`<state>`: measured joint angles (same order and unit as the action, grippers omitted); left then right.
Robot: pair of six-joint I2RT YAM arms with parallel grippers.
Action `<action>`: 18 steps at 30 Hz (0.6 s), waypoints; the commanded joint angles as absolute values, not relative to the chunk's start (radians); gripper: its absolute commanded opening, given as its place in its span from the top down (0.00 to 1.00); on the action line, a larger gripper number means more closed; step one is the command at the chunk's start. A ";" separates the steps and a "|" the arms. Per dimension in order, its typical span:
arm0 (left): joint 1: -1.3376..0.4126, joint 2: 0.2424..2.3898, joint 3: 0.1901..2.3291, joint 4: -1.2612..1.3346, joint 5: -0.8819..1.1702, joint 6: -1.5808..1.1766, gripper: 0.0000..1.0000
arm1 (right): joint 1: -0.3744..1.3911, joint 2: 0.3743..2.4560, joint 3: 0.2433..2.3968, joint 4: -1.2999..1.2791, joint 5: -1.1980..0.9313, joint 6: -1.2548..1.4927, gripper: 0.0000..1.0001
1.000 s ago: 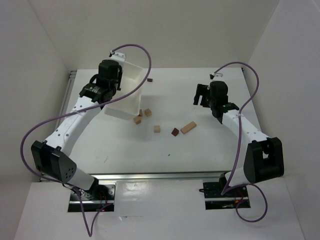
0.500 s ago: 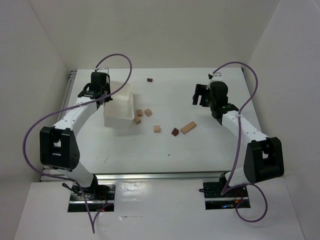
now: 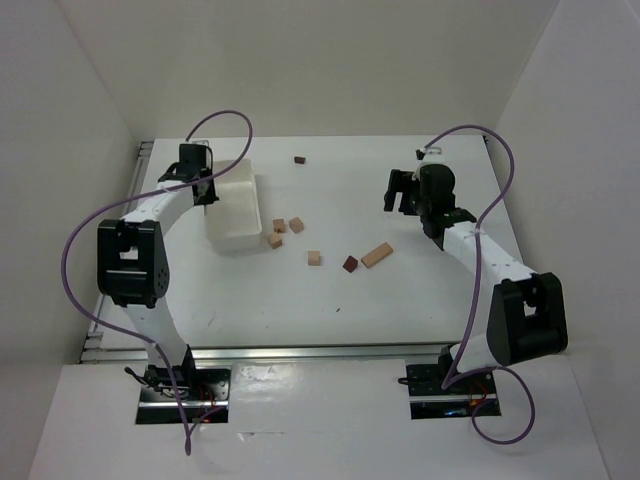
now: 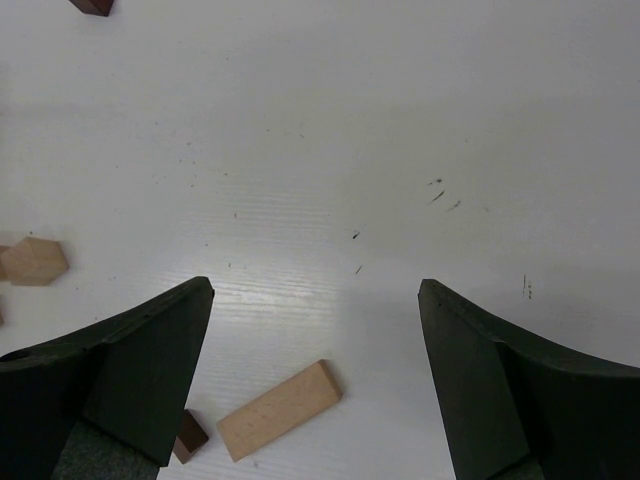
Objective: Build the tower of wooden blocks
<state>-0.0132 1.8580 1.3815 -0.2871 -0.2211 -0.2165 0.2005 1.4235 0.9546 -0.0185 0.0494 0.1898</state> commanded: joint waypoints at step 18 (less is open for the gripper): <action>-0.029 1.304 1.295 -0.276 -0.076 -0.284 0.00 | 0.212 1.687 1.212 -0.023 -0.083 0.124 0.00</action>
